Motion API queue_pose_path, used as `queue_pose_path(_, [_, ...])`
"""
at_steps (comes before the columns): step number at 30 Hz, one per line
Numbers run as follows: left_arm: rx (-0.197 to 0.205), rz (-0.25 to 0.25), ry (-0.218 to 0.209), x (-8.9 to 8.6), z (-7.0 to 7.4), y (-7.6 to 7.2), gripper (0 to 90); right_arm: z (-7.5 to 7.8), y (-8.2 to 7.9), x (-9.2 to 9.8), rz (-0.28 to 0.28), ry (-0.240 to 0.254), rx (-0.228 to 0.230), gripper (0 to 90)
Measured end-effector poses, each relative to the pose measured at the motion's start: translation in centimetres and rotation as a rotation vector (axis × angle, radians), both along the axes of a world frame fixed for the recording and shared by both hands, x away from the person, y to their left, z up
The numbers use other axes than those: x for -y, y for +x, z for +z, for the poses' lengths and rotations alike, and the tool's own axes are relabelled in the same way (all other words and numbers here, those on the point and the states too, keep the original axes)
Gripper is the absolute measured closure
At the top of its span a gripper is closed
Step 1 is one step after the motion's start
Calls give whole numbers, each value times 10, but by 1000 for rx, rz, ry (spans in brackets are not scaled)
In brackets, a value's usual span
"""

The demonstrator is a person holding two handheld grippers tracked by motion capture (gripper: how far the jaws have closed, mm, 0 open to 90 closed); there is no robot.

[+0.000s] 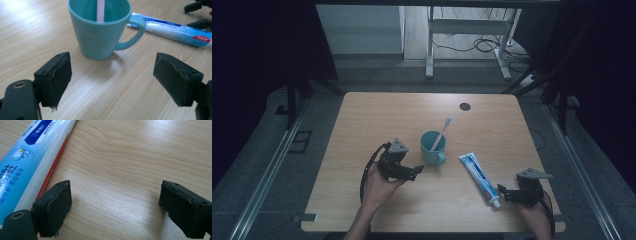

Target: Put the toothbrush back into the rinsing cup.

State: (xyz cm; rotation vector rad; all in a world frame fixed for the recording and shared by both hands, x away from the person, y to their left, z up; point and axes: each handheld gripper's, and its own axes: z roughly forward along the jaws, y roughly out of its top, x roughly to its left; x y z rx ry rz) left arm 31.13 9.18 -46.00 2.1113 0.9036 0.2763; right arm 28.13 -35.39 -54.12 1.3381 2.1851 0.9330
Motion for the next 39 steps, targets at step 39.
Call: queue_pose_path(39, [-64,99,118,-22,-79,-37,98,0,1,-3,-7,-1,-3,79])
